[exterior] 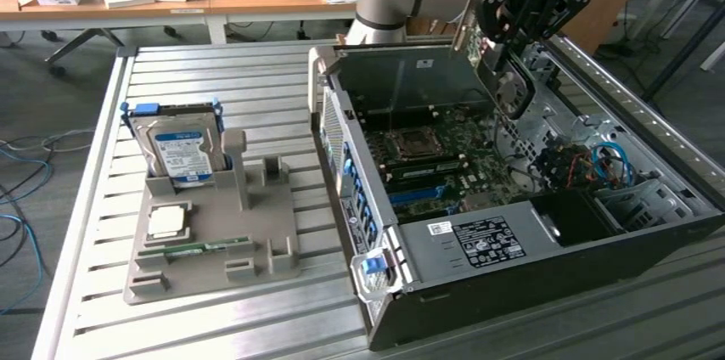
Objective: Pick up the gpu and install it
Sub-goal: 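Pick up the gpu and move the gpu toward the slot, then insert the gpu into the slot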
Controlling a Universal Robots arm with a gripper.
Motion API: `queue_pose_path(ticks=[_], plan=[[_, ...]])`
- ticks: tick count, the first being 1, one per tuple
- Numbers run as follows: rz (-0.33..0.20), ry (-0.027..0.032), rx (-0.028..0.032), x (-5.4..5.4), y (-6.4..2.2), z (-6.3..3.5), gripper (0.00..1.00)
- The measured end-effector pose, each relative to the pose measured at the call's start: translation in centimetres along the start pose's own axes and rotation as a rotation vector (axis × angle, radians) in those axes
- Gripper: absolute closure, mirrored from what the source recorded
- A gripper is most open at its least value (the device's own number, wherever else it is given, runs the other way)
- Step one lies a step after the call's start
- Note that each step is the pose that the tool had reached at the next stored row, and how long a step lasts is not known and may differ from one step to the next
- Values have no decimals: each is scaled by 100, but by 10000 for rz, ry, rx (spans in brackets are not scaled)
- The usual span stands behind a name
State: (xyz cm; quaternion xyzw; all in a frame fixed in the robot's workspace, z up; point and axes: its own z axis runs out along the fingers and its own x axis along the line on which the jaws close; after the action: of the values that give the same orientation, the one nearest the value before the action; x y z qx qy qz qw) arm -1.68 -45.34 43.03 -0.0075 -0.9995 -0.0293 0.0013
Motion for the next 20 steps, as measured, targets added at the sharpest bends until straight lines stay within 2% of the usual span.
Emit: queue_pose_path(ticks=[9,20], plan=[[1,0,0,-29,-9,161,74],[0,1,-3,-30,-9,165,74]])
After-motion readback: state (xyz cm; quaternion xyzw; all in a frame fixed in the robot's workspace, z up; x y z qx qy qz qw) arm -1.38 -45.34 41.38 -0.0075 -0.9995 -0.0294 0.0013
